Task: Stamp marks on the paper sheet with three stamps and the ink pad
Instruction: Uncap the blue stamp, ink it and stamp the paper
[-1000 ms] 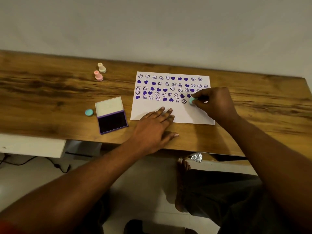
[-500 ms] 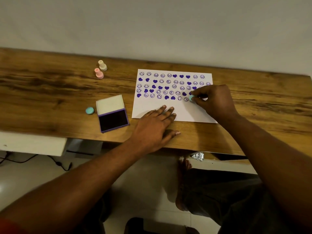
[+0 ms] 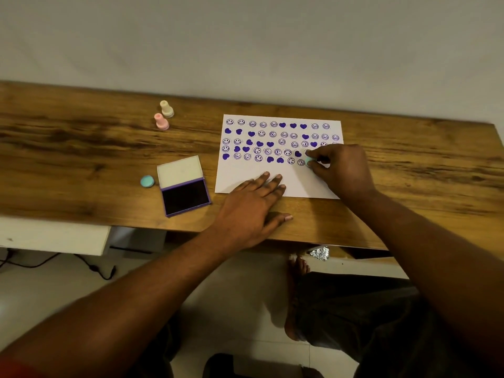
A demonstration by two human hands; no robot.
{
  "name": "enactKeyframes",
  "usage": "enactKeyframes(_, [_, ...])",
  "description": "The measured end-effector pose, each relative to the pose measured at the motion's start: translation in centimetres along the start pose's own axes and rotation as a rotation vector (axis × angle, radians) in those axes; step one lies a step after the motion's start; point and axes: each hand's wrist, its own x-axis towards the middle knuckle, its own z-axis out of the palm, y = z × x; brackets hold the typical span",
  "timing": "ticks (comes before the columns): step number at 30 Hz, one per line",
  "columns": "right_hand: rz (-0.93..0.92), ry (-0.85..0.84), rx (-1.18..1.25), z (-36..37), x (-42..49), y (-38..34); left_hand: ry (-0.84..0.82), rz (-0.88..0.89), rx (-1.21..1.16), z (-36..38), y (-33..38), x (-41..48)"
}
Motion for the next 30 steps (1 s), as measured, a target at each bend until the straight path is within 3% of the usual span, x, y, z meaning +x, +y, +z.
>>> enactKeyframes(9, [0.045, -0.012, -0.018, 0.4, 0.1, -0.1, 0.011, 0.01, -0.021, 0.4, -0.2, -0.2])
enactKeyframes(19, [0.419, 0.259, 0.603, -0.4, 1.8, 0.5, 0.023, 0.009, -0.039, 0.0, -0.1, -0.1])
enactKeyframes(26, [0.464, 0.189, 0.896, 0.3, 3.2, -0.8, 0.114, -0.047, -0.088, -1.7, -1.4, -0.8])
enactKeyframes(30, [0.429, 0.1, 1.013, 1.4, 4.2, -3.9, 0.27, -0.165, -0.186, -3.6, -3.9, -2.2])
